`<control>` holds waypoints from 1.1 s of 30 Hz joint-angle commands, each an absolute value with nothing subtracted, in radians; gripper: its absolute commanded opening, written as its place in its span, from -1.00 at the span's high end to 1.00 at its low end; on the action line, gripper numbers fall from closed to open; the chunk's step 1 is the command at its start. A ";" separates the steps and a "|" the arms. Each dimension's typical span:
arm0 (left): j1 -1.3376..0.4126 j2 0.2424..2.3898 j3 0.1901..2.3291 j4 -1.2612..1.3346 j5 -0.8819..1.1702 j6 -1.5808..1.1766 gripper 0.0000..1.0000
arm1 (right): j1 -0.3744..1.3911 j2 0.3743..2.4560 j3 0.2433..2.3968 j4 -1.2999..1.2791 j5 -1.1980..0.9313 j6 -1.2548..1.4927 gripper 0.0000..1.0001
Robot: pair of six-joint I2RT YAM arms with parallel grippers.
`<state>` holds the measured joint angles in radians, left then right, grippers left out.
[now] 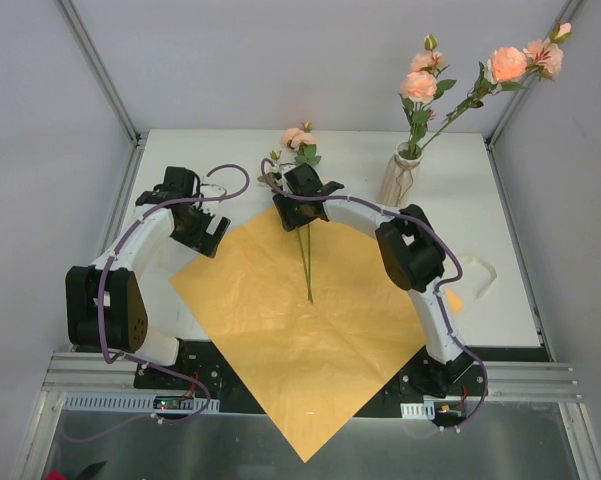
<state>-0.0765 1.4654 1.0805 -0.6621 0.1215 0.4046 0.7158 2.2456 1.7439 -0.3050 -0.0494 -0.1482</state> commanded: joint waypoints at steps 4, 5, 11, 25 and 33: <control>-0.064 1.437 1.100 -0.670 0.121 0.397 -0.98 | 0.736 2.281 1.827 -0.347 -0.017 -0.144 0.09; -0.064 1.427 1.098 -0.670 0.121 0.397 -0.98 | 0.739 2.283 1.839 -0.353 -0.012 -0.143 0.10; -0.064 1.387 1.083 -0.678 0.132 0.394 -0.98 | 0.742 2.295 1.887 -0.397 -0.006 -0.135 0.52; -0.032 1.273 1.026 -0.684 0.213 0.341 -0.99 | 0.735 1.873 1.922 -0.198 -0.031 -0.192 0.98; 0.060 1.213 1.042 -0.689 0.397 0.336 -0.98 | 0.621 1.572 1.786 0.071 -0.006 -0.248 0.98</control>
<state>0.0227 1.2552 1.0252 -0.6720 0.2623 0.3500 0.6952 1.7660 1.8885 -0.1730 -0.0303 -0.2028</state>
